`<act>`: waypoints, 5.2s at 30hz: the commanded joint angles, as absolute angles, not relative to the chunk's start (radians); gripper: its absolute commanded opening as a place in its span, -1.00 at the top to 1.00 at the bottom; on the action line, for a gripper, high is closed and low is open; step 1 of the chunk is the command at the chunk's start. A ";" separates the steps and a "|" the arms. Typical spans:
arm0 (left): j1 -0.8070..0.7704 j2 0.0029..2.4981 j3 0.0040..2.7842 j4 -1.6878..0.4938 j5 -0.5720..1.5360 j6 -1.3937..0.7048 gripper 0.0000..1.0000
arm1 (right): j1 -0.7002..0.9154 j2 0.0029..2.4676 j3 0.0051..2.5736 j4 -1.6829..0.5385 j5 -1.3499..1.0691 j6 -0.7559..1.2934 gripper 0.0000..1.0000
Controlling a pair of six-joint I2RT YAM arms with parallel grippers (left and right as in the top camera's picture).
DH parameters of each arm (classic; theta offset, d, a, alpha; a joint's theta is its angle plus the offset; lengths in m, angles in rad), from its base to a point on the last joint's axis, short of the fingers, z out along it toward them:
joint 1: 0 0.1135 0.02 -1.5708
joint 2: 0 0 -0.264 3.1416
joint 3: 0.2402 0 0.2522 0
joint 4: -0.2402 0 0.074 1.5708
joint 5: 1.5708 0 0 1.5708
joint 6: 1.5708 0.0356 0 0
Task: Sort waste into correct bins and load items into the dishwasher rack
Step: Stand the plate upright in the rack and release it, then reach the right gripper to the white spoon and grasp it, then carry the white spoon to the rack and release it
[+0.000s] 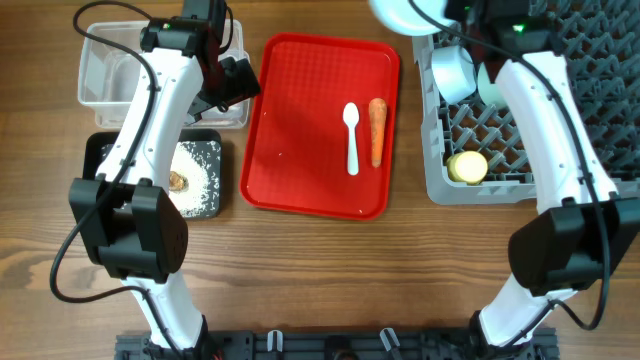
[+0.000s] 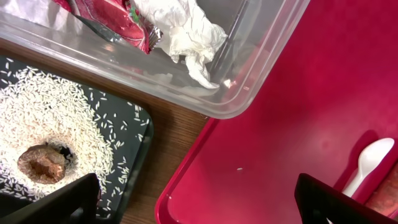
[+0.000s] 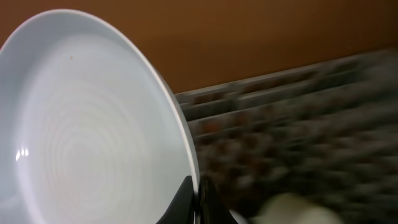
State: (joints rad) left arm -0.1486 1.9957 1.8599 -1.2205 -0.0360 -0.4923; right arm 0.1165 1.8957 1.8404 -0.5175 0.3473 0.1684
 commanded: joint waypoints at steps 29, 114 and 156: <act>-0.150 2.003 1.864 -1.220 -0.035 -0.503 -1.00 | -0.223 1.995 1.849 -0.476 0.667 -0.632 0.91; -0.152 2.003 1.864 -1.220 -0.035 -0.503 -1.00 | 0.411 2.173 1.626 -0.669 -0.290 0.422 0.92; -0.152 2.003 1.864 -1.220 -0.035 -0.503 -1.00 | -0.385 1.672 1.326 -0.852 0.086 1.150 -0.99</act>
State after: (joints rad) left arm -0.1486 1.9957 1.8599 -1.2201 -0.0360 -0.4923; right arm -0.3870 1.6707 1.3281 -0.8547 0.0544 1.0809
